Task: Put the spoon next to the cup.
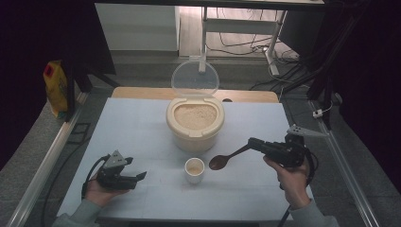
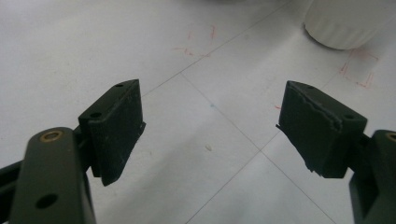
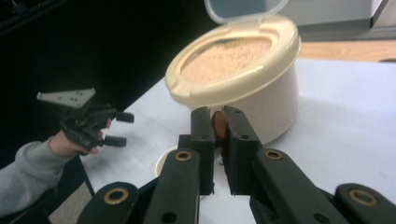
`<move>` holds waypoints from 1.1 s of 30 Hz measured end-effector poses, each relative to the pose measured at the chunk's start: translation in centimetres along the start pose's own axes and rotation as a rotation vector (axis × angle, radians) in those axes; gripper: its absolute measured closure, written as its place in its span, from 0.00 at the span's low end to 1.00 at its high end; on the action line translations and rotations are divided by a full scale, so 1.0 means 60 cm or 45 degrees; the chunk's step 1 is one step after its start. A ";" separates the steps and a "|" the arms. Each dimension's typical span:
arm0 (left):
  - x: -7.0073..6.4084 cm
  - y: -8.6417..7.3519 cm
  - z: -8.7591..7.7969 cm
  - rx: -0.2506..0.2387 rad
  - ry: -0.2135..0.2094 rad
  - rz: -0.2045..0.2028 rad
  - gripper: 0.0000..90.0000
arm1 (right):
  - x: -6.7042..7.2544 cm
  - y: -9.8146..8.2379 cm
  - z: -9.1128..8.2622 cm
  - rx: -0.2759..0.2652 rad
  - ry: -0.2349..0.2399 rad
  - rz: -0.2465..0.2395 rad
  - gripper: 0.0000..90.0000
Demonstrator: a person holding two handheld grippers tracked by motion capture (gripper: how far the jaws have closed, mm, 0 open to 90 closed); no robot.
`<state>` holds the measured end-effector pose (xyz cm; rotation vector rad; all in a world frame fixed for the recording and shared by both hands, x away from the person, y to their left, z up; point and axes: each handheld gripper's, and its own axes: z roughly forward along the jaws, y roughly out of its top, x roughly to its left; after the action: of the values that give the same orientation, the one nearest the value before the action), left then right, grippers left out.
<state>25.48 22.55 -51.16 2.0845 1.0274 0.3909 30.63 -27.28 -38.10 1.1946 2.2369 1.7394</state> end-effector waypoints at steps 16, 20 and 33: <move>0.000 0.000 0.000 0.002 0.000 0.001 0.24 | 0.011 -0.026 0.039 0.218 0.094 0.011 0.92; 0.000 0.000 0.000 0.003 0.000 0.002 0.24 | 0.013 -0.033 0.051 0.258 0.121 0.020 0.92; 0.000 0.000 0.001 0.006 0.001 0.006 0.24 | 0.018 -0.052 0.088 0.388 0.174 0.024 0.92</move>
<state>25.51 22.55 -51.20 2.0916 1.0246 0.3921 30.83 -22.59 -42.23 1.1803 2.6554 1.5703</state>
